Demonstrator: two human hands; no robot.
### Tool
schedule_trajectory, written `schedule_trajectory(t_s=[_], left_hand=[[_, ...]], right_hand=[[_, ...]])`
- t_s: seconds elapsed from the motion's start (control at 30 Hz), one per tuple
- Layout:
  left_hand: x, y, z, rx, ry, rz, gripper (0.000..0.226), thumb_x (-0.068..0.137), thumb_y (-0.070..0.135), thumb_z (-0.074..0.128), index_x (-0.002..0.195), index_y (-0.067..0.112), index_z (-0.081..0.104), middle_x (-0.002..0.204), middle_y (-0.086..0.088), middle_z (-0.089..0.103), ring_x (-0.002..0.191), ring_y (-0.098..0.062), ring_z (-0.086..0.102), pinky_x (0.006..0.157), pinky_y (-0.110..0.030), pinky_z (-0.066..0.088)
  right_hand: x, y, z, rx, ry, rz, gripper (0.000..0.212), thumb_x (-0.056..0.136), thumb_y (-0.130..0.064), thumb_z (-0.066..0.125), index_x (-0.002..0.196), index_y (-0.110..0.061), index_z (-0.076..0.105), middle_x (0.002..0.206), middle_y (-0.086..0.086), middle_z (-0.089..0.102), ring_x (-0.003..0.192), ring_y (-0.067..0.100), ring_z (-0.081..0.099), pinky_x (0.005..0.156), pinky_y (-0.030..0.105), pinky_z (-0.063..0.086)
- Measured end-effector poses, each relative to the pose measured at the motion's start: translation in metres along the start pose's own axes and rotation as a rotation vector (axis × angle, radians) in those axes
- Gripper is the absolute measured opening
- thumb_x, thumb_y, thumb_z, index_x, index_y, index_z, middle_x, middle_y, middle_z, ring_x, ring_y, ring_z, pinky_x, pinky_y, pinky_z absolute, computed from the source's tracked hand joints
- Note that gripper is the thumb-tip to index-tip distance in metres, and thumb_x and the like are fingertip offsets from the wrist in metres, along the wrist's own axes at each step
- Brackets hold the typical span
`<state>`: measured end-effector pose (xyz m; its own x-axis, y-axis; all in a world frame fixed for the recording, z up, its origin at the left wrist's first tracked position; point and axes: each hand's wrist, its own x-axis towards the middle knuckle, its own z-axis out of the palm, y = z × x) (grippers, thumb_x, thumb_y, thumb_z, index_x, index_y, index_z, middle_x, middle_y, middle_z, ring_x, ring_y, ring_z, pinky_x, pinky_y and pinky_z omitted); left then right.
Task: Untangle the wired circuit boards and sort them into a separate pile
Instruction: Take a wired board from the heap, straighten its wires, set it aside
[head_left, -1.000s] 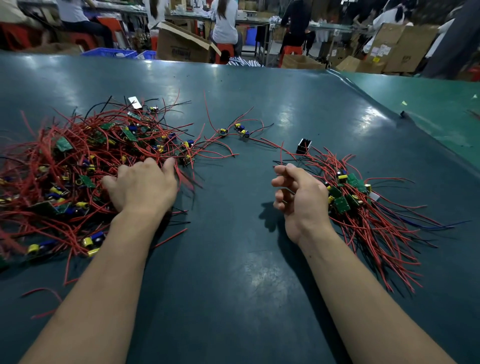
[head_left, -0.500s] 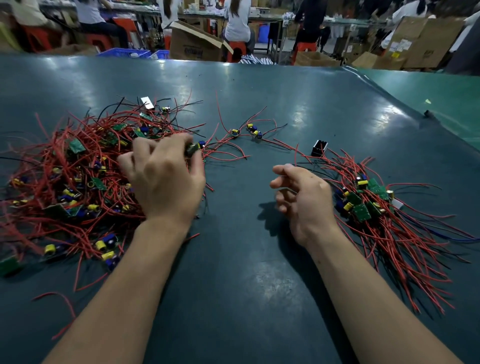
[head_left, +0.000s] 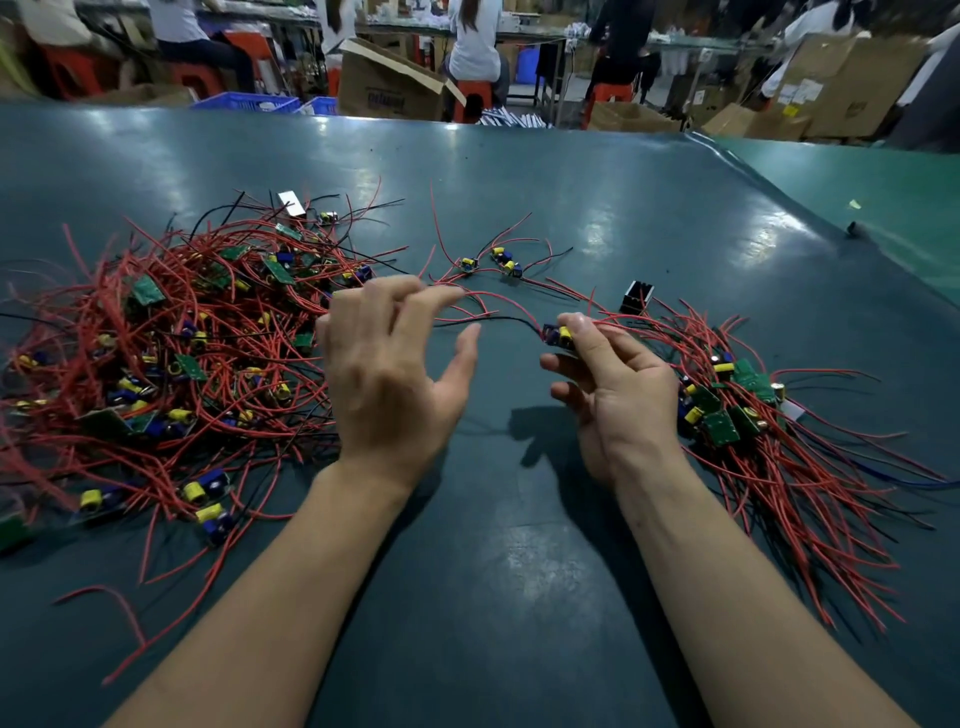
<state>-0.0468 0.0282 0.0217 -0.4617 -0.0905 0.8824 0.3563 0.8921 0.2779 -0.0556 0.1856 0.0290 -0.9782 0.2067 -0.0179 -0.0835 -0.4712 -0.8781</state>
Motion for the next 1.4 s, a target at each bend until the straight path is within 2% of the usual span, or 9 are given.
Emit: schedule_trajectory(t_s=[0.17,0.33,0.67,0.77,0.9,1.1,1.17,1.27,1.4], left_hand=[[-0.008,0.010,0.002,-0.188,-0.059,-0.158,0.038,0.086,0.037,0.072,0.059,0.014,0.059,0.057,0.004,0.055,0.060,-0.022,0.051,0.062,-0.035,0.045],[-0.015,0.025,0.010,-0.539,-0.425,-0.342,0.038,0.087,0.049,0.061,0.093,0.016,0.079,0.072,0.008,0.070,0.058,-0.007,0.059,0.061,-0.028,0.051],[-0.004,0.025,0.023,-1.003,-0.396,-0.821,0.022,0.097,0.016,0.058,0.082,0.011,0.074,0.069,-0.002,0.071,0.057,-0.013,0.063,0.057,-0.024,0.051],[0.003,0.019,0.023,-1.216,-0.343,-1.054,0.020,0.098,0.015,0.054,0.088,0.009,0.071,0.076,-0.003,0.074,0.060,-0.012,0.066,0.057,-0.020,0.052],[0.007,0.013,0.022,-1.309,-0.307,-1.153,0.018,0.097,0.010,0.052,0.093,0.006,0.069,0.070,-0.004,0.071,0.059,-0.011,0.064,0.059,-0.020,0.053],[0.007,0.020,0.013,-1.369,-0.450,-1.115,0.031,0.096,0.010,0.040,0.078,0.003,0.065,0.053,-0.002,0.053,0.044,-0.011,0.045,0.047,-0.022,0.037],[0.001,0.024,0.010,-1.386,-0.613,-1.033,0.033,0.096,0.018,0.046,0.071,0.009,0.066,0.052,-0.001,0.051,0.044,-0.010,0.042,0.044,-0.019,0.034],[-0.002,0.025,0.006,-1.401,-0.840,-0.906,0.027,0.089,0.026,0.053,0.076,0.011,0.071,0.060,-0.002,0.057,0.048,-0.009,0.048,0.045,-0.015,0.038],[-0.001,0.022,0.003,-1.347,-0.997,-0.818,0.029,0.087,0.027,0.053,0.076,0.004,0.067,0.062,-0.011,0.065,0.041,-0.013,0.051,0.041,-0.015,0.041]], right_hand=[[0.002,-0.004,-0.003,0.183,0.110,0.008,0.009,0.091,-0.009,0.066,0.085,-0.014,0.062,0.071,0.001,0.073,0.059,0.014,0.071,0.040,0.018,0.046],[-0.006,0.001,0.004,0.096,-0.053,0.032,0.004,0.082,-0.008,0.071,0.080,-0.010,0.068,0.077,0.002,0.075,0.070,0.013,0.071,0.053,0.022,0.054],[-0.015,0.011,0.001,-0.210,-0.081,-0.184,0.015,0.087,-0.005,0.070,0.086,-0.019,0.076,0.079,-0.002,0.074,0.071,0.009,0.066,0.047,0.021,0.048],[-0.017,0.013,-0.004,-0.481,-0.181,-0.494,0.029,0.087,0.005,0.066,0.091,-0.022,0.074,0.090,0.002,0.072,0.082,0.020,0.068,0.060,0.027,0.054],[-0.015,0.016,-0.009,-0.716,-0.299,-0.587,0.040,0.080,0.025,0.052,0.087,-0.006,0.076,0.091,0.008,0.069,0.086,0.017,0.065,0.075,0.025,0.054],[-0.008,-0.006,-0.011,-0.044,-0.195,0.150,0.034,0.087,0.010,0.045,0.081,-0.010,0.072,0.078,0.005,0.073,0.052,0.012,0.058,0.042,0.017,0.039],[-0.008,-0.007,-0.011,-0.162,-0.243,0.201,0.018,0.095,-0.015,0.056,0.092,-0.014,0.073,0.079,0.003,0.071,0.050,0.010,0.054,0.042,0.017,0.036],[-0.011,-0.004,-0.009,-0.287,-0.399,0.261,0.042,0.081,-0.049,0.061,0.096,-0.012,0.076,0.068,0.009,0.062,0.051,0.015,0.049,0.047,0.019,0.027],[-0.008,-0.009,-0.018,-0.269,-0.435,0.253,0.037,0.076,-0.041,0.067,0.094,-0.010,0.076,0.053,-0.006,0.056,0.043,0.009,0.046,0.039,0.015,0.023]])
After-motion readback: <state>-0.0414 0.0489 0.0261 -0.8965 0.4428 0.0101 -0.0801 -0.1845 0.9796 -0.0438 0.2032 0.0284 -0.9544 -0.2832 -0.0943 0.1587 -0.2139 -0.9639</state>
